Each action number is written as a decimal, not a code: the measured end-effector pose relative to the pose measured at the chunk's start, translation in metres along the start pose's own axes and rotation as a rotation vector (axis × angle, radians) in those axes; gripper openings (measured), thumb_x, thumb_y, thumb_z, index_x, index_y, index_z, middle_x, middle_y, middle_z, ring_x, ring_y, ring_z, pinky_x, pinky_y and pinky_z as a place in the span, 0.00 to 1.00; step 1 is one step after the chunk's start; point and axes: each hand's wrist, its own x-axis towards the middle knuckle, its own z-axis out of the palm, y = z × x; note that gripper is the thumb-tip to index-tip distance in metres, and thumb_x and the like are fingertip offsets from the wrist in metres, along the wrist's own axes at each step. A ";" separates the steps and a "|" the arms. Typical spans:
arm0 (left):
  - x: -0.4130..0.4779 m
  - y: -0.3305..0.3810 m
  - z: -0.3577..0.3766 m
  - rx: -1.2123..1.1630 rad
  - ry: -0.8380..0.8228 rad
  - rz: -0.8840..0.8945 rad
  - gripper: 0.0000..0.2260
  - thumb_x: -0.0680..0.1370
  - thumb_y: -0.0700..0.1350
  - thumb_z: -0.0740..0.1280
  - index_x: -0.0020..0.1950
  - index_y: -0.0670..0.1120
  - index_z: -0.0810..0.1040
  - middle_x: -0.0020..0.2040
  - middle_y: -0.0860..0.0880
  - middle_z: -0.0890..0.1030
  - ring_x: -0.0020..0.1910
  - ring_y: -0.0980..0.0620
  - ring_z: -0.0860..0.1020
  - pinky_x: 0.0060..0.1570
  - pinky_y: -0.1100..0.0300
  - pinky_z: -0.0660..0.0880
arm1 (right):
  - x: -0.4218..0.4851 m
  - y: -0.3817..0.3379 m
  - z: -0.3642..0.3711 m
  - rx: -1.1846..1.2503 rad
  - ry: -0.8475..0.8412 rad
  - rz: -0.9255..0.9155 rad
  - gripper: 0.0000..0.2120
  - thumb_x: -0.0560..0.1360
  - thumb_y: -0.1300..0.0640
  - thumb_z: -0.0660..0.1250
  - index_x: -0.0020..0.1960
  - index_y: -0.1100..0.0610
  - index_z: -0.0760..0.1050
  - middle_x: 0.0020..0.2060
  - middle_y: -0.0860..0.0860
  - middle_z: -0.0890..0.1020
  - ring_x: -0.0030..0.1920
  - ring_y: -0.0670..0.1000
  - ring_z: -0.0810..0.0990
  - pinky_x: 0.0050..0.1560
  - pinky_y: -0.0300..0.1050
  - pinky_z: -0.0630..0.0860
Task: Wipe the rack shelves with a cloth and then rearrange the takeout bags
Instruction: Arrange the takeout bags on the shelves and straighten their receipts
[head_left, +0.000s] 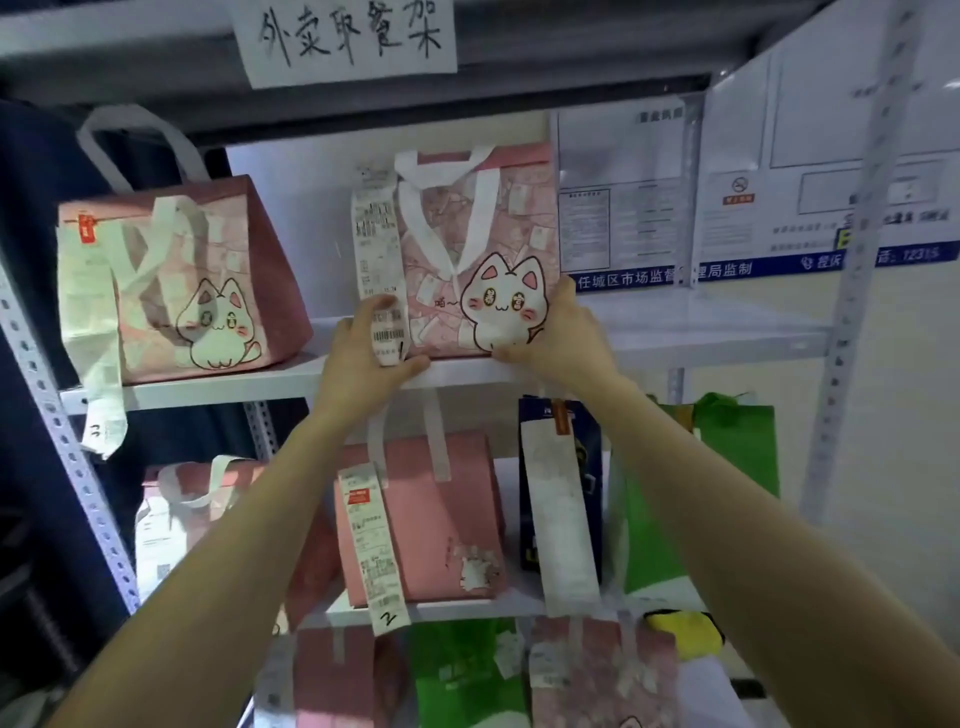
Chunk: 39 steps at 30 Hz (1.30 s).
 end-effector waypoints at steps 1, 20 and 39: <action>-0.002 -0.012 -0.012 0.021 0.036 -0.001 0.36 0.72 0.56 0.82 0.74 0.66 0.67 0.66 0.47 0.76 0.61 0.46 0.80 0.63 0.43 0.81 | -0.002 -0.015 0.013 -0.007 -0.002 -0.010 0.48 0.64 0.41 0.85 0.71 0.56 0.61 0.58 0.51 0.80 0.56 0.56 0.81 0.49 0.51 0.78; -0.022 -0.105 -0.172 -0.031 0.526 0.105 0.10 0.83 0.54 0.70 0.62 0.51 0.80 0.56 0.52 0.80 0.48 0.55 0.81 0.47 0.56 0.80 | -0.045 -0.223 0.135 0.134 0.301 -0.411 0.22 0.78 0.48 0.71 0.68 0.54 0.72 0.60 0.49 0.79 0.57 0.49 0.78 0.59 0.50 0.79; -0.018 -0.194 -0.302 -0.144 0.297 -0.461 0.25 0.82 0.61 0.66 0.74 0.47 0.79 0.67 0.49 0.83 0.63 0.52 0.81 0.64 0.49 0.80 | -0.015 -0.272 0.249 0.054 -0.012 -0.015 0.12 0.77 0.69 0.65 0.60 0.62 0.77 0.55 0.59 0.83 0.48 0.58 0.78 0.44 0.46 0.72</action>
